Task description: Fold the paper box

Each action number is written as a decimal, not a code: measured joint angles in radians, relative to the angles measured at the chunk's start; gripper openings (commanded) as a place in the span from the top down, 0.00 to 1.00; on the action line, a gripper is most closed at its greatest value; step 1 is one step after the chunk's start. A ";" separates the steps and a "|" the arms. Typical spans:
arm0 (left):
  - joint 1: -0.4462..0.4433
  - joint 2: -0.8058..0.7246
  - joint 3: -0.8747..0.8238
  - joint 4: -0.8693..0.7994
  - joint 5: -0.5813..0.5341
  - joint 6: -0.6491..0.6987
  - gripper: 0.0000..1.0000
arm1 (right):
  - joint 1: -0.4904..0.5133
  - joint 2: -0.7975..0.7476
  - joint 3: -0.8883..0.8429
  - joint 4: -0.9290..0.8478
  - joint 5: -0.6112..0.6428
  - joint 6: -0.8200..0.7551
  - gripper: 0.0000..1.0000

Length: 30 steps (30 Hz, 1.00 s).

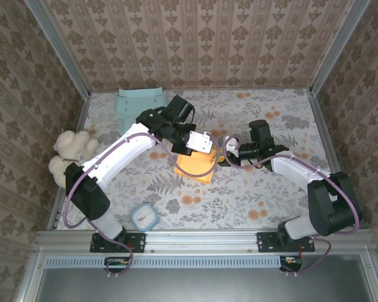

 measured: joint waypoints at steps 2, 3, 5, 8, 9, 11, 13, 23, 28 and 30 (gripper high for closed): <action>0.000 0.000 -0.003 0.000 -0.003 0.001 1.00 | 0.000 0.000 0.000 -0.008 0.000 -0.011 0.72; 0.000 0.000 -0.003 0.000 -0.005 0.001 1.00 | 0.000 0.000 0.000 -0.011 0.000 -0.013 0.74; 0.000 0.000 -0.003 0.000 -0.007 0.001 1.00 | 0.000 0.000 0.000 -0.011 0.000 -0.015 0.76; -0.005 0.000 -0.008 0.011 -0.013 0.001 1.00 | 0.000 0.000 0.002 -0.011 0.002 -0.016 0.79; -0.006 0.000 -0.010 0.014 -0.016 0.001 1.00 | 0.000 0.000 0.002 -0.013 0.006 -0.016 0.79; -0.008 0.000 -0.014 0.019 -0.019 0.001 1.00 | 0.000 0.003 0.002 -0.014 0.009 -0.016 0.79; -0.008 0.000 -0.015 0.020 -0.019 0.001 1.00 | 0.000 0.006 0.002 -0.014 0.008 -0.015 0.83; -0.019 0.000 -0.016 0.019 -0.042 0.001 1.00 | 0.000 0.009 0.005 -0.014 0.021 -0.006 1.00; -0.027 0.000 -0.023 0.042 -0.077 -0.003 0.82 | 0.000 0.027 0.020 -0.014 0.036 -0.006 1.00; -0.030 0.000 -0.038 0.072 -0.084 -0.014 0.67 | 0.000 0.034 0.023 -0.014 0.040 -0.006 1.00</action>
